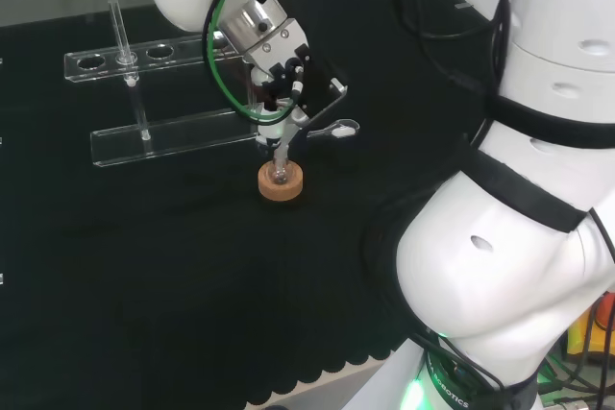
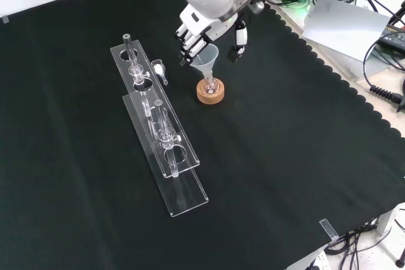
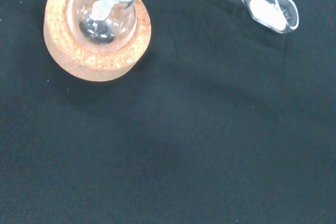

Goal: Place the funnel on the round-bottom flask.

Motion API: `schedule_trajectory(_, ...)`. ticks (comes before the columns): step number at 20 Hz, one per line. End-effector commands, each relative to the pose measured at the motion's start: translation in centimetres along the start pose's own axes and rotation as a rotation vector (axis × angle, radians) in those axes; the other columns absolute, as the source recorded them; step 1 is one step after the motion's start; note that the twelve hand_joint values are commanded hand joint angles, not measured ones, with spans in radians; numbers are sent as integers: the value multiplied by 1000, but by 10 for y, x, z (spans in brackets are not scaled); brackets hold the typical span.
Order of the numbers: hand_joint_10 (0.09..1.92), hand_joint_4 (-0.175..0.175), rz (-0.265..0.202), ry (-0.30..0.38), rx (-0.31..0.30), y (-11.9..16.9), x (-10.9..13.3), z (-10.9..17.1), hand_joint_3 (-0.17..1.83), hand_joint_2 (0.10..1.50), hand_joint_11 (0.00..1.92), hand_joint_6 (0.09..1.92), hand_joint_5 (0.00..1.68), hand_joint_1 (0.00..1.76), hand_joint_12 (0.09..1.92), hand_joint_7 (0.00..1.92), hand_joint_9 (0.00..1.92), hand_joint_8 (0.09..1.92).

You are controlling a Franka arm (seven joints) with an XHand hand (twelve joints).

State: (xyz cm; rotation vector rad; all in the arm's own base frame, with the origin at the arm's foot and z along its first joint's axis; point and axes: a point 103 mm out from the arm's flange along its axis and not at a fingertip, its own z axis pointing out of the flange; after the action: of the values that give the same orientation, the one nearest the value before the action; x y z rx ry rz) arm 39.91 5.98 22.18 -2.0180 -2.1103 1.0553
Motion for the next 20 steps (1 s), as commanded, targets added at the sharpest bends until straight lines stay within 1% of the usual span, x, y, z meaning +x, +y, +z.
schedule_trajectory(1,684,-10,5,40,-108,-24,-17,-9,628,600,194,87,110,620,1449,102,510,711)
schedule_trajectory(4,686,-12,13,72,-163,-31,-29,-12,621,606,199,87,119,616,1452,121,514,718)
schedule_trajectory(7,684,-16,22,94,-187,-34,-41,-13,597,628,219,87,154,633,1445,164,531,720)
schedule_trajectory(12,684,-18,49,136,-190,-32,-64,-7,591,648,234,87,186,659,1443,190,552,722)
schedule_trajectory(14,675,-19,64,178,-197,-30,-76,-2,590,655,249,87,201,670,1435,213,574,722)
schedule_trajectory(20,623,-31,98,229,-185,-19,-103,18,608,673,305,87,313,730,1404,329,663,708)
